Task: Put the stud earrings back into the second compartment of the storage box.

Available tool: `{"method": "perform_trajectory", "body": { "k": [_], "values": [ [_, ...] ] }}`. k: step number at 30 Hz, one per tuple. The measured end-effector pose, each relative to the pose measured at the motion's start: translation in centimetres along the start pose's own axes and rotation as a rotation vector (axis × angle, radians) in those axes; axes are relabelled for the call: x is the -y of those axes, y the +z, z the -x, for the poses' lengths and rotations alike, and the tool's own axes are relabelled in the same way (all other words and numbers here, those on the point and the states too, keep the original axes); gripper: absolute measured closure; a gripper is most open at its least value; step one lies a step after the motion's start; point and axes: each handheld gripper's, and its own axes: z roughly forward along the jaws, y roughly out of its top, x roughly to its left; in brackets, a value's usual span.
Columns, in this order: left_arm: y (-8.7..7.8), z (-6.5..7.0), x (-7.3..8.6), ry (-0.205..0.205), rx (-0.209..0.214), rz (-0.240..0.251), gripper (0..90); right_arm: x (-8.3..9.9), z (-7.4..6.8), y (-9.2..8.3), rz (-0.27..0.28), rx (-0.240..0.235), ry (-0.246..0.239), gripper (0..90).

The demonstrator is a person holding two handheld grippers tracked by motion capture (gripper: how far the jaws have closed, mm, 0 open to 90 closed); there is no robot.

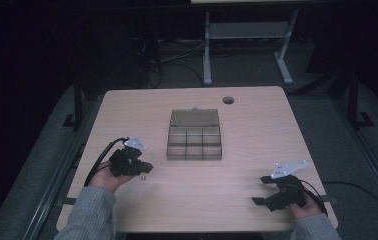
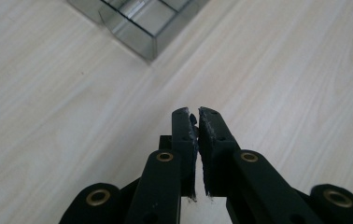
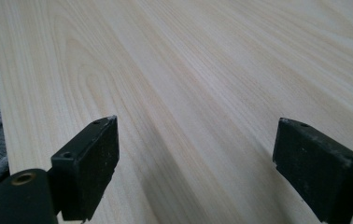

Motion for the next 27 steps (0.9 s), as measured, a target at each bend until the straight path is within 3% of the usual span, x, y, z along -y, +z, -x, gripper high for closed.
{"method": "perform_trajectory", "body": {
  "k": [13,18,27],
  "values": [
    [1.2,-1.0,-4.3,-0.032,0.010,-0.001,85.2,0.0,0.0,0.0,0.008,-0.002,0.000,14.5],
    [1.8,-1.1,-5.8,-0.004,0.004,-0.025,85.1,0.0,0.0,-0.1,0.007,-0.006,0.001,14.5],
    [2.8,-1.6,-7.7,-0.012,0.003,-0.042,85.1,0.0,0.0,0.0,0.009,-0.011,0.004,14.5]
  ]
}}
